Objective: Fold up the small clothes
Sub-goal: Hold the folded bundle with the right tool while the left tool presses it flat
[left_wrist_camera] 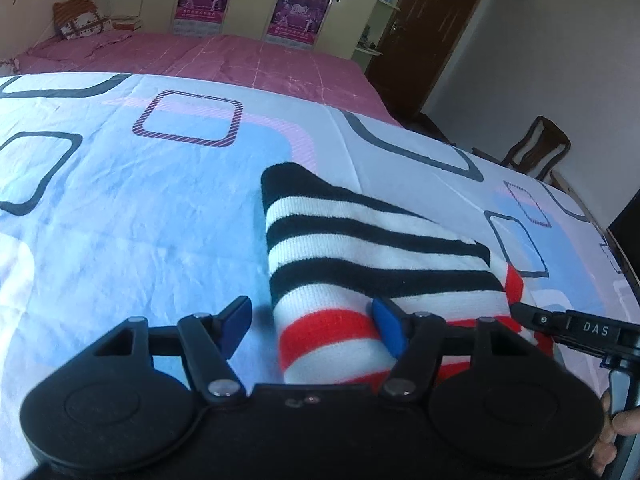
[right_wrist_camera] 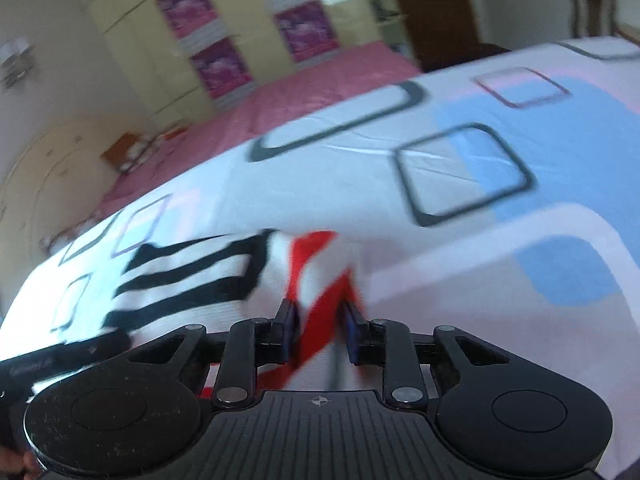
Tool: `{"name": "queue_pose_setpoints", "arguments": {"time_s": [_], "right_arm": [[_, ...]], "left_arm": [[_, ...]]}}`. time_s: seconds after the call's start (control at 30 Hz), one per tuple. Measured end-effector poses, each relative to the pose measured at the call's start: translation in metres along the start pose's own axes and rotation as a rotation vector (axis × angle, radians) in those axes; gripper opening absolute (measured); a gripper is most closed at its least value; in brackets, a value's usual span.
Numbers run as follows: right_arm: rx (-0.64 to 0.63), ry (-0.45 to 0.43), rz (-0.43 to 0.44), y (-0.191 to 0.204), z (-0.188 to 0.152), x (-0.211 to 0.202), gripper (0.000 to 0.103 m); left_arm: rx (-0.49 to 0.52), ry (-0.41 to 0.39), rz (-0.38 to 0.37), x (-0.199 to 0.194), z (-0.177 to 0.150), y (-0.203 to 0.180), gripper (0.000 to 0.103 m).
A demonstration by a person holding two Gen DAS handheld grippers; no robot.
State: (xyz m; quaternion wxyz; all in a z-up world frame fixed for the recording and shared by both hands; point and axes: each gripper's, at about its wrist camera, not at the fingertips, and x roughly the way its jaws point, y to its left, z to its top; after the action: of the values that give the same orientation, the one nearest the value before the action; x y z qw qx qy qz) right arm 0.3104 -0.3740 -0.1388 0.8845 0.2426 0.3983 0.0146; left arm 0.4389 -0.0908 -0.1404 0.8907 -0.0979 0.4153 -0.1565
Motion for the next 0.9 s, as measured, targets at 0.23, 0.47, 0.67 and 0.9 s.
{"name": "queue_pose_setpoints", "arguments": {"time_s": [0.23,0.47,0.67,0.9], "right_arm": [[-0.1,-0.12,-0.015,0.021,0.016,-0.025,0.026],[-0.19,-0.052,-0.012,0.042,0.02,0.017,0.025],[-0.215,-0.032,-0.08,0.031,0.013,0.04,0.022],[-0.274,-0.043,-0.115,0.036,0.006,0.04,0.021]], "left_arm": [[0.048,-0.031,0.01,0.002,0.017,-0.011,0.057],[0.025,0.009,0.038,0.031,0.026,-0.004,0.063],[0.038,-0.004,0.032,0.036,0.021,0.002,0.067],[0.075,-0.009,0.071,0.03,0.021,-0.006,0.069]]}}
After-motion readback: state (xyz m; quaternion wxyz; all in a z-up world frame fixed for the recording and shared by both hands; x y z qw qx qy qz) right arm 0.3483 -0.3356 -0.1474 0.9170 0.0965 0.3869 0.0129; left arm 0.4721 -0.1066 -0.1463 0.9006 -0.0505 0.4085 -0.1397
